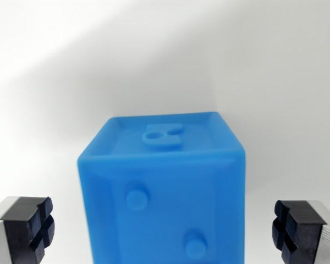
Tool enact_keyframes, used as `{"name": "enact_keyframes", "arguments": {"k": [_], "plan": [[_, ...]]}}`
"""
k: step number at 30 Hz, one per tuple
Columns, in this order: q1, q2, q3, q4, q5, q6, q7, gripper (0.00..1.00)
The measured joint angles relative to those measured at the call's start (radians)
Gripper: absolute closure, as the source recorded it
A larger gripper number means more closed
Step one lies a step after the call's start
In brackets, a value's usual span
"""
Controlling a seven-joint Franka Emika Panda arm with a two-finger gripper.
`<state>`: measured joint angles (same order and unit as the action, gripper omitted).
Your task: Stack cube
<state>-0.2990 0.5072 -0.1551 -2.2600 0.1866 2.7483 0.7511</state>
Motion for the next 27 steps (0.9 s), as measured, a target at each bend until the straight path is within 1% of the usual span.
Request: {"name": "enact_keyframes", "arguments": {"k": [3, 7, 11, 12, 27], "plan": [[-0.008, 0.024, 0.008, 0.008, 0.006, 0.017, -0.005, 0.0], [-0.015, 0.044, 0.017, 0.014, 0.009, 0.032, -0.008, 0.0], [-0.019, 0.056, 0.022, 0.018, 0.01, 0.041, -0.009, 0.0], [-0.02, 0.058, 0.023, 0.018, 0.01, 0.042, -0.009, 1.0], [-0.02, 0.059, 0.023, 0.019, 0.01, 0.043, -0.009, 1.0]]}}
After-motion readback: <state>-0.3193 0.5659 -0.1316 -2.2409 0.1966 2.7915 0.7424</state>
